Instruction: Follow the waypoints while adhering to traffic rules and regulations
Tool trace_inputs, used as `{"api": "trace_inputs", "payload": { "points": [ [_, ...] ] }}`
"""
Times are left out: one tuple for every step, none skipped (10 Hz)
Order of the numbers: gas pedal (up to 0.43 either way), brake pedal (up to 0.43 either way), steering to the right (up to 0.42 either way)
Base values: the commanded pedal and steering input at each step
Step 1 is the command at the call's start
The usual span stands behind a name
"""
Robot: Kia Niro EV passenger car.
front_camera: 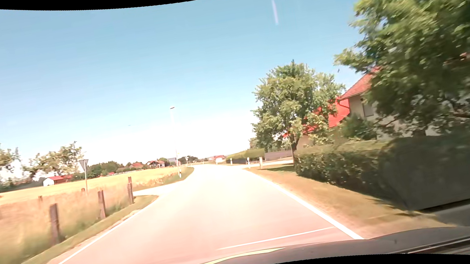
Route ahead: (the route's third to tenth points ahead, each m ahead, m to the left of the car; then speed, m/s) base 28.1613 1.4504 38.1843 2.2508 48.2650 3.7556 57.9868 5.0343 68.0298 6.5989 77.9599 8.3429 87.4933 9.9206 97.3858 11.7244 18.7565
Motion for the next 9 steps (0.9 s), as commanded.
{"api": "trace_inputs", "payload": {
  "points": [
    [0.118, 0.000, -0.016],
    [0.118, 0.000, -0.017],
    [0.118, 0.000, -0.017],
    [0.118, 0.000, -0.017],
    [0.118, 0.000, -0.017],
    [0.118, 0.000, -0.017],
    [0.118, 0.000, -0.017],
    [0.118, 0.000, -0.017],
    [0.118, 0.000, -0.017]
  ]
}}
